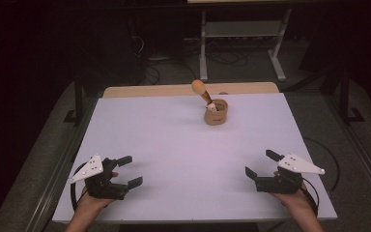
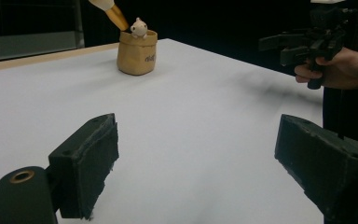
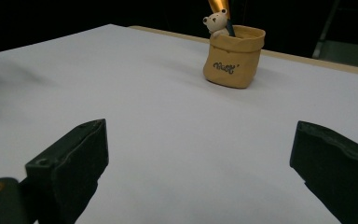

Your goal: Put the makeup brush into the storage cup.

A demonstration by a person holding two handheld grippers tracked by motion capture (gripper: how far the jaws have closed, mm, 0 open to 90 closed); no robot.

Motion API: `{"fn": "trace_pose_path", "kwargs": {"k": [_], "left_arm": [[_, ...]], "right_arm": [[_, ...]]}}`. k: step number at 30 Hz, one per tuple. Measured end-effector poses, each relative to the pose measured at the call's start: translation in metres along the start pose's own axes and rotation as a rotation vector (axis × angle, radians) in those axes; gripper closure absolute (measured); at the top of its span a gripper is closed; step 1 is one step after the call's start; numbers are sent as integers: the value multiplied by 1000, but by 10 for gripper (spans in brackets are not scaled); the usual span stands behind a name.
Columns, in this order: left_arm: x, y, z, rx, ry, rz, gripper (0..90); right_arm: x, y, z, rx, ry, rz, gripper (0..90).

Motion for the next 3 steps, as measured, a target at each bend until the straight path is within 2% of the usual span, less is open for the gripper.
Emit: {"fn": "trace_pose_path", "kwargs": {"k": [3], "left_arm": [[0, 1, 0, 2, -6, 1, 130]], "right_arm": [[0, 0, 1, -2, -5, 3, 35]]}}
Point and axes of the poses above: each handheld gripper's, and its own axes: y roughly forward along the jaws, x roughly out of its top, z roughly to its left, the point moved 3 cm from there along y, roughly forward along the jaws, and after that the axes turned 11 degrees about -x, right-handed, at the moved point
